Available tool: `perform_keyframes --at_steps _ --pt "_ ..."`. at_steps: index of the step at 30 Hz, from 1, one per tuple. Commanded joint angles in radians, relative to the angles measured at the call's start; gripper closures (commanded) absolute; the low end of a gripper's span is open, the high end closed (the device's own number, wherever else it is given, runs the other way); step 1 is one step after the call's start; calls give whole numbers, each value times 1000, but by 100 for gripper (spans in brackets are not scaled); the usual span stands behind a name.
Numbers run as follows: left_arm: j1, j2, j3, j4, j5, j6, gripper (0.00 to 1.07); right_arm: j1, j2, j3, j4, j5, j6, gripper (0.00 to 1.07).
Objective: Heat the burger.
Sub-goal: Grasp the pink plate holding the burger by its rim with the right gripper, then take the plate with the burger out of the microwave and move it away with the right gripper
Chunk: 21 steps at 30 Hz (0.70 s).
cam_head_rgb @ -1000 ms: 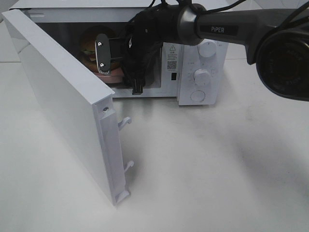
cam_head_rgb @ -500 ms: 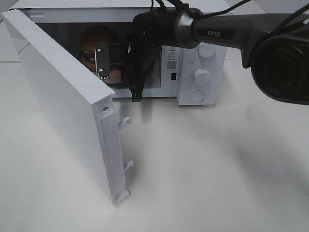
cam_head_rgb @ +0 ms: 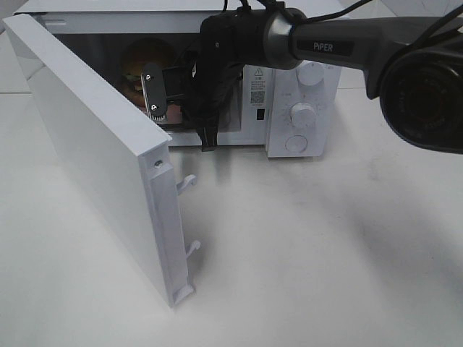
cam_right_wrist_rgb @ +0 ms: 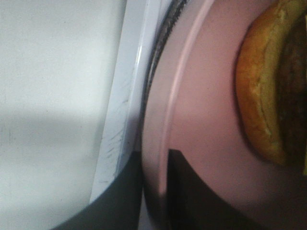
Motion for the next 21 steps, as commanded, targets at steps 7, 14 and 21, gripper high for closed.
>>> perform_keyframes --at_steps 7,14,21 --pt "5 -7 4 -7 -7 -1 9 -5 -132 160 73 -93 -170 107" --pt "5 -7 4 -7 -7 -1 9 -6 -201 271 143 -164 -298 107" --pt "5 -7 4 -7 -7 -1 9 -7 -284 405 204 -243 -414 107"
